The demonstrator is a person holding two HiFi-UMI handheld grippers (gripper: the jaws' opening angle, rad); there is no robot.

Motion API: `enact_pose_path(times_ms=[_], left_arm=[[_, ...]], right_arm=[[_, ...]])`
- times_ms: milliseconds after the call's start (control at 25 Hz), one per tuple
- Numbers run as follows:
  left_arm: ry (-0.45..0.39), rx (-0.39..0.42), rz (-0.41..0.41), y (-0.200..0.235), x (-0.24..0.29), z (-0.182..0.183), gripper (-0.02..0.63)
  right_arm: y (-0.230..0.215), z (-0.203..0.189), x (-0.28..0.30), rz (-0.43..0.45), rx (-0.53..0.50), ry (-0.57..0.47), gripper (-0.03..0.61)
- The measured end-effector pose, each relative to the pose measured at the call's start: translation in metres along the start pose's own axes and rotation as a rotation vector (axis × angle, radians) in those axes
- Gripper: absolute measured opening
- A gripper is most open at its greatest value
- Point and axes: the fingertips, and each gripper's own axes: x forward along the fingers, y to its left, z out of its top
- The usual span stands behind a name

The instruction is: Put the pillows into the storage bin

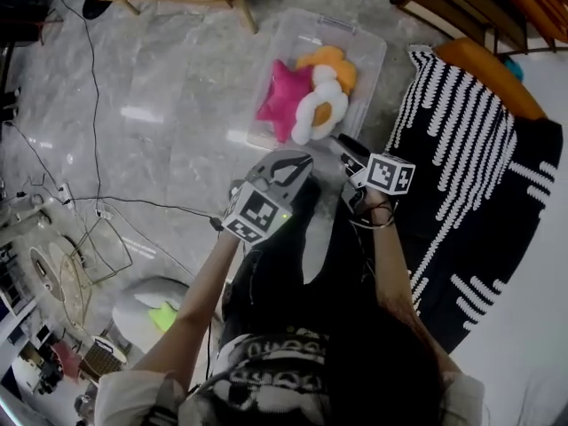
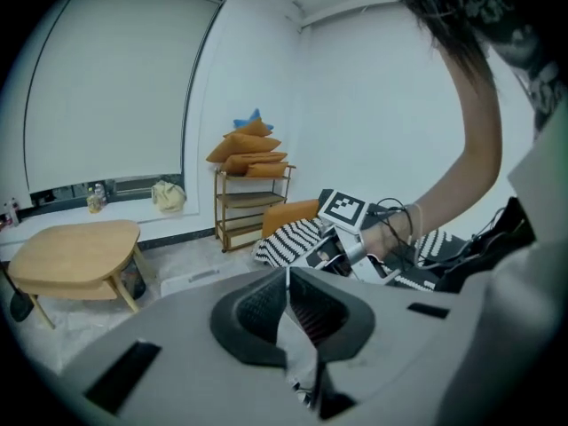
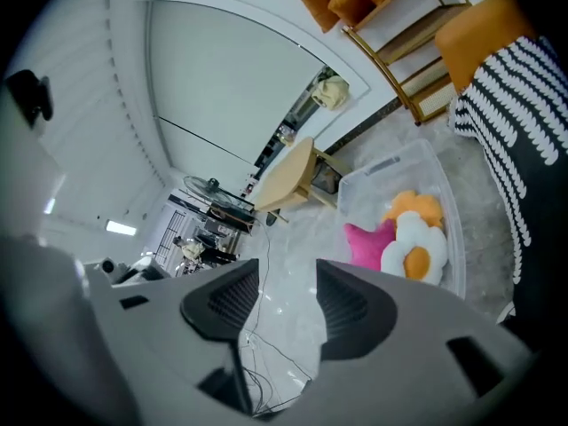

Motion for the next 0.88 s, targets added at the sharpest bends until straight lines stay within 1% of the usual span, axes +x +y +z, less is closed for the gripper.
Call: enact_pose_path(times_ms=[120,280,480,680,800,880], left_arm=[[-0.022,0.023,-0.030,-0.010,-0.008,0.016,0.011],[0.041,0.107,-0.092,-0.031,-0.015,0.017,0.011],[0.078,0.175,-0.187,-0.070,-0.005,0.030,0.011],[0.076,0.250,-0.265,-0.128,0.018,0.056,0.011],[0.040,0.287,-0.328,-0.178,0.028,0.075,0.011],[0.031,0.331,-0.386,-0.216,0.029,0.081,0.011]], right_arm=[[0.022,0.006,-0.029,-0.008,-0.026,-0.068,0.199],[0.051,-0.002,-0.074,-0.008,-0.010,-0.146,0.199],[0.059,-0.026,-0.147,-0.082,0.020,-0.241,0.199],[0.050,-0.064,-0.242,-0.180,0.077,-0.400,0.199],[0.049,-0.093,-0.299,-0.226,0.101,-0.496,0.199],[0.051,-0.116,-0.330,-0.248,0.123,-0.560,0.199]])
